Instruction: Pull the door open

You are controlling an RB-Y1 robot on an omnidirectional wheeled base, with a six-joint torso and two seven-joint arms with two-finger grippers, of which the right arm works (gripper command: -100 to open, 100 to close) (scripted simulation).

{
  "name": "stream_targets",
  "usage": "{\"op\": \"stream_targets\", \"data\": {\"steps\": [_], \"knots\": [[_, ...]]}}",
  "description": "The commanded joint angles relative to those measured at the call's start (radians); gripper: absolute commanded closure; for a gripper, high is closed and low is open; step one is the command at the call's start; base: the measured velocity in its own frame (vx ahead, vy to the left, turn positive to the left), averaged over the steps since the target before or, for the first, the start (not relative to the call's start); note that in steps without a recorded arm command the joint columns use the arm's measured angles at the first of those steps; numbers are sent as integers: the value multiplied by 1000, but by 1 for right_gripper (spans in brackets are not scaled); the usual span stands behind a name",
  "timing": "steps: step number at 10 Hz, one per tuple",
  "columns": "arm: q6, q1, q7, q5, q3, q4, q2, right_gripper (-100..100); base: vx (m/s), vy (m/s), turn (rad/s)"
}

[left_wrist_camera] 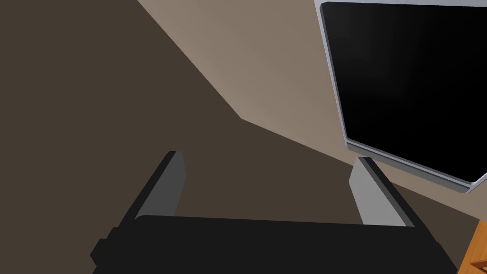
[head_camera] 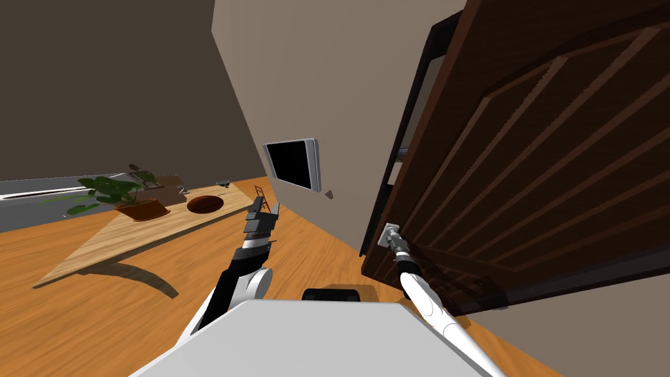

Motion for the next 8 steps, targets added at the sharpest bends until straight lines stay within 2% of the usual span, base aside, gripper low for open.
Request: {"op": "stream_targets", "data": {"steps": [1, 7, 8], "knots": [[3, -2, 0, 0, 0, -3, 0, 100, 0, 0, 0], [-67, -23, -27, -169, -22, 22, 22, 100, -44, -14, 34], [-67, -23, -27, -190, -22, 22, 22, 100, -48, -9, 20]]}}
